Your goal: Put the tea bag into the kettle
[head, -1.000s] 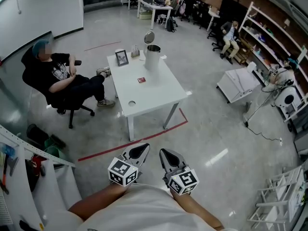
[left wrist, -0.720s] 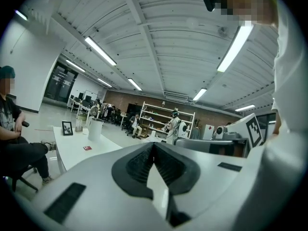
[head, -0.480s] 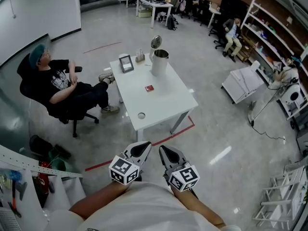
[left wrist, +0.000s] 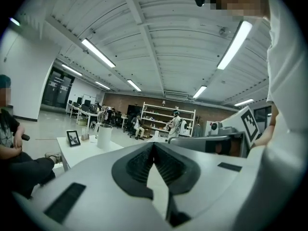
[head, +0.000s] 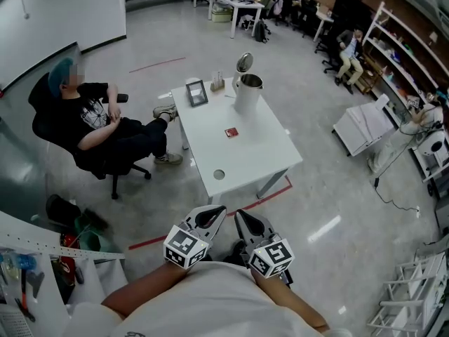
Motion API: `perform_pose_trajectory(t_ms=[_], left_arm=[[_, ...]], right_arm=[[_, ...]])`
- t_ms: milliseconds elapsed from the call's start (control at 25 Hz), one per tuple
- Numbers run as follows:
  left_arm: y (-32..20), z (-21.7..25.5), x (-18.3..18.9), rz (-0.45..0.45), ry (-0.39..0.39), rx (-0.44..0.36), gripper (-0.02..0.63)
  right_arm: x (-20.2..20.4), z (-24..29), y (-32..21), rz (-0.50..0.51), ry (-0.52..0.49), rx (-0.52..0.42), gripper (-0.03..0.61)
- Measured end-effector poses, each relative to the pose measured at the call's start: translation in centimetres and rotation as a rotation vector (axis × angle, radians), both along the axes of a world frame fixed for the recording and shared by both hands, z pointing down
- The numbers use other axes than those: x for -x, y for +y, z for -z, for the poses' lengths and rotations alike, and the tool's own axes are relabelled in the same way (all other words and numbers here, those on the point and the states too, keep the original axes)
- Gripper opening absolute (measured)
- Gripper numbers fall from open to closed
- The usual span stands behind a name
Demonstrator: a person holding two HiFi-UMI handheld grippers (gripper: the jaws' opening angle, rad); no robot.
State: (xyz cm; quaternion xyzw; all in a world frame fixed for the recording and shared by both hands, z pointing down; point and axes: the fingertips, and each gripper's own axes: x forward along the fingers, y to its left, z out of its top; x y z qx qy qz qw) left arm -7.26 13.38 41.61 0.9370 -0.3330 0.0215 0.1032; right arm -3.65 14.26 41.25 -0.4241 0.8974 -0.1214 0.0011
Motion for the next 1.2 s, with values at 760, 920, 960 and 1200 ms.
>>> perform_pose_trajectory(t_ms=[760,920,960,1200], left_arm=[[-12.6,-1.7,1.5,0.088,0.015,0.053,0.011],[-16.4,-2.0,1.0,0.117,0.022,0.063,0.011],[-17.5,-2.2,0.8,0.125,0.025,0.067,0.011],[-24.0,-2.2,-1.7,0.154,0.051,0.095,0.011]], right_arm=[[0.9,-0.8,-13.2,0.091,-0.013,-0.002,0.011],[0.2,-1.3,-16.8,0.111,-0.009,0.011,0.011],[0.0,-1.4,-17.7,0.119,-0.004,0.012,0.011],[-2.4,-1.6,-24.6,0.156,0.000,0.048,0.011]])
